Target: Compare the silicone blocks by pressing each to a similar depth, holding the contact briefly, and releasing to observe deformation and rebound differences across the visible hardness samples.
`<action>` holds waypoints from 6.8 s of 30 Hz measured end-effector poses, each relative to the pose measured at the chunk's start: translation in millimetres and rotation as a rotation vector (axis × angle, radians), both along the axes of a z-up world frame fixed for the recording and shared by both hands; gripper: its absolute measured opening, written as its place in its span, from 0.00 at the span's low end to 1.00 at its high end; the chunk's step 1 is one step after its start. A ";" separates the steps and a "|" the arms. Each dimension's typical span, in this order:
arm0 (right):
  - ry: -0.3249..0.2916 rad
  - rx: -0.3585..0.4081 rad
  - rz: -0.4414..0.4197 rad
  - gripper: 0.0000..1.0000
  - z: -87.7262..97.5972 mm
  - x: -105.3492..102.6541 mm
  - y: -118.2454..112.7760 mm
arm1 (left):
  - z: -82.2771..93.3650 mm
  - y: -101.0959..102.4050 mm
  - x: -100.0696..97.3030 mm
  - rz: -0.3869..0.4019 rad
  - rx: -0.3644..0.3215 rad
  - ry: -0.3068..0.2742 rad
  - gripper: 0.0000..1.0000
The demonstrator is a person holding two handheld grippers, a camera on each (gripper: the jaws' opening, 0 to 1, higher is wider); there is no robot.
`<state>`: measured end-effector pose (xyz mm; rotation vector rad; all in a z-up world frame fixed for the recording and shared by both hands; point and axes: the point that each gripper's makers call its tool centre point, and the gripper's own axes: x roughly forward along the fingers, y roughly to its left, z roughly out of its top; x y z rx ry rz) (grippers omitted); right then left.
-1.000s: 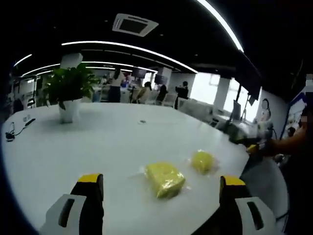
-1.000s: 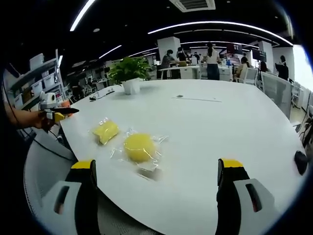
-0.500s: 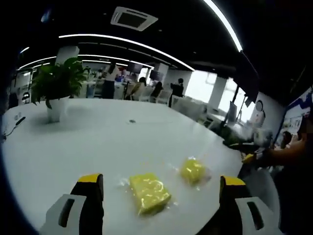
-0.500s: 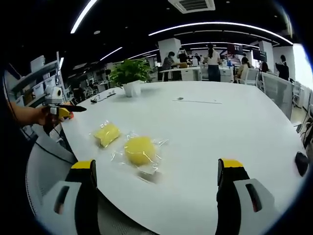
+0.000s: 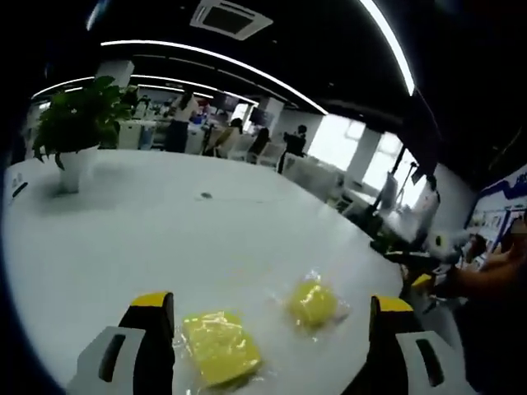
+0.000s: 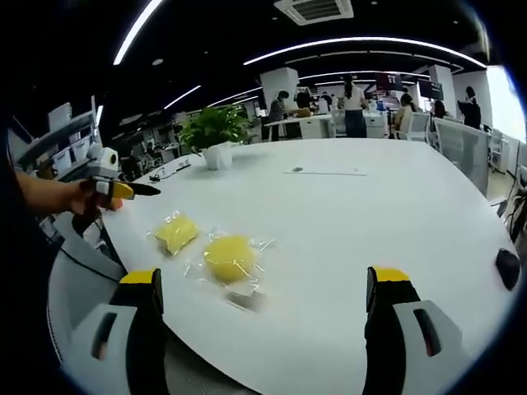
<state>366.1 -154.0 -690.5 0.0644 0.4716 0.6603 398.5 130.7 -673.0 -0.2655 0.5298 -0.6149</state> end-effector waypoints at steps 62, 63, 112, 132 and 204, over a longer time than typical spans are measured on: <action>0.087 0.046 -0.042 0.96 -19.8 -12.3 -6.1 | -124.9 -101.3 54.5 0.083 -0.203 0.605 0.22; 0.088 0.037 -0.038 0.96 -21.9 -13.0 -5.4 | -127.0 -102.0 54.7 0.083 -0.203 0.609 0.20; -0.019 0.049 -0.046 0.96 1.6 -11.8 -3.6 | -36.6 -132.5 60.1 -0.151 -0.088 0.251 0.00; -0.104 0.043 -0.011 0.96 34.9 14.7 5.6 | 36.1 -137.9 61.2 -0.274 -0.095 0.052 0.00; -0.231 0.430 0.470 0.17 148.4 21.0 115.1 | 184.4 -164.8 -1.2 -0.528 -0.335 -0.081 0.00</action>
